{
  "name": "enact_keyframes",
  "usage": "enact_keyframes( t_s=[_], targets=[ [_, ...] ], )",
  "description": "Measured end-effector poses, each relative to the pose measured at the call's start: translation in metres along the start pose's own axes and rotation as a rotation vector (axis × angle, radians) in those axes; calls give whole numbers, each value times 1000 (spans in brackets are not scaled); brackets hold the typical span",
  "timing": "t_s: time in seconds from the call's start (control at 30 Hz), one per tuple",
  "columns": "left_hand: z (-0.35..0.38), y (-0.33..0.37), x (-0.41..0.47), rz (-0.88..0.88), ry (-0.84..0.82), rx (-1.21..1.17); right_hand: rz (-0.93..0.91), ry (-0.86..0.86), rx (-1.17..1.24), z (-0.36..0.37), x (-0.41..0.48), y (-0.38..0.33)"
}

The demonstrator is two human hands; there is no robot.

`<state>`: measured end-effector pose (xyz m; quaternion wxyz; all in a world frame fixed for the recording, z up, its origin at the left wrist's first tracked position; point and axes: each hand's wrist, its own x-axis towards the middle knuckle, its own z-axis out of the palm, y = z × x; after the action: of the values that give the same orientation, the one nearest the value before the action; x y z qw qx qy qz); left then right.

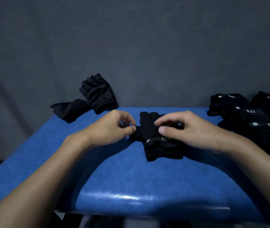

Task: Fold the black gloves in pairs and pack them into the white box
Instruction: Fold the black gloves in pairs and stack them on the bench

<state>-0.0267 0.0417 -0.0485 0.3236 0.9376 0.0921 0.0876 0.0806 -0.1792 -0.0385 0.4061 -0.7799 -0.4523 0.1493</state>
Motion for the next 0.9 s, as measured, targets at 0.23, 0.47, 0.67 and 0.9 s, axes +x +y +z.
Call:
enact_keyframes(
  t_s=[0.23,0.47,0.67,0.9],
  targets=[
    [4,-2,-2,59,55,79,3,-143,-179,3,-5,3],
    [16,6,-3,211,251,95,-7,-156,-185,6,-3,10],
    [36,15,-1,223,10,201,-9,-133,-115,6,-3,5],
    [33,3,-2,94,-130,258,186,71,-160,0,-2,16]
  ],
)
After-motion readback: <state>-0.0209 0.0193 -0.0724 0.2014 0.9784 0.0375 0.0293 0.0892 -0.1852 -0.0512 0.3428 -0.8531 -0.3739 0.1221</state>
